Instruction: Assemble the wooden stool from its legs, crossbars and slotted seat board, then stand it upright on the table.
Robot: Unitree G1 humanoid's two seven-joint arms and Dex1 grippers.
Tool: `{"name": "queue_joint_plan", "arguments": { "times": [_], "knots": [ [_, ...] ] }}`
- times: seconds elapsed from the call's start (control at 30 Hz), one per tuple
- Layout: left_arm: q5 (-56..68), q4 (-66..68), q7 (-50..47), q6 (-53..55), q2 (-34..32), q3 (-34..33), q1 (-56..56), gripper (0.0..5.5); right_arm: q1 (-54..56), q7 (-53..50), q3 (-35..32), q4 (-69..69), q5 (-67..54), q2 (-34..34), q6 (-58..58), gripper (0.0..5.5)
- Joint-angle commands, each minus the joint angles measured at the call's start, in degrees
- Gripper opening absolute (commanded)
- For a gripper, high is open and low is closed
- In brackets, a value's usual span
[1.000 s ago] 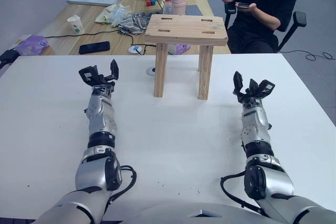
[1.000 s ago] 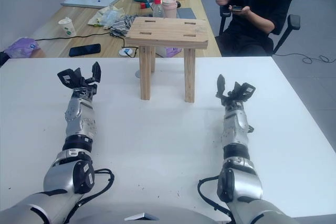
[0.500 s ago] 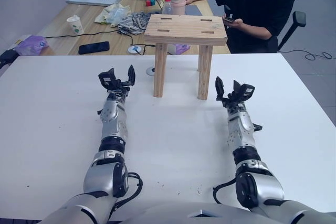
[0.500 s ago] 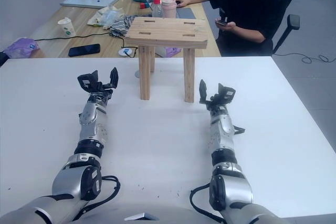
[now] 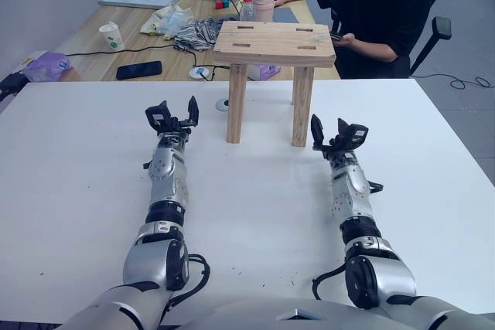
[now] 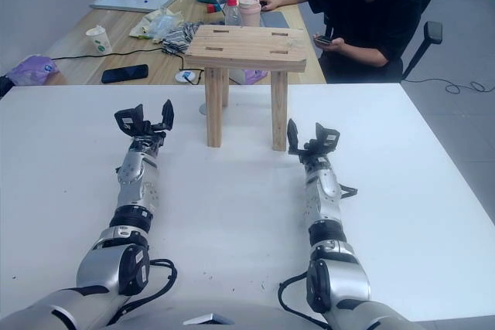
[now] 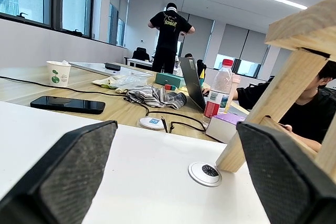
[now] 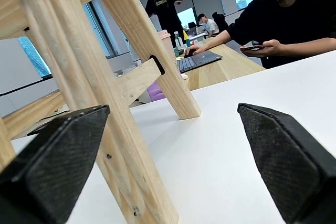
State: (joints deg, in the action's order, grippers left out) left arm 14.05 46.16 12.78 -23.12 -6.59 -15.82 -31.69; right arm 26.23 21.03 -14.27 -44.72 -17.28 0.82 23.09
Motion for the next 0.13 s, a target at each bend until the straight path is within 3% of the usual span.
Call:
{"name": "queue_joint_plan", "arguments": {
  "times": [0.03, 0.13],
  "knots": [
    [-0.59, 0.92, -0.34, -0.28, -1.24, 0.02, -1.53, 4.18, 0.22, 0.00, 0.80, -0.27, 1.17, 0.35, 0.88, 4.52],
    [-0.48, 1.00, -0.23, -0.13, -1.08, 0.09, -1.61, 4.18, 0.26, -0.19, 0.90, -0.48, 1.31, 0.23, 1.21, 4.52]
  ]
}}
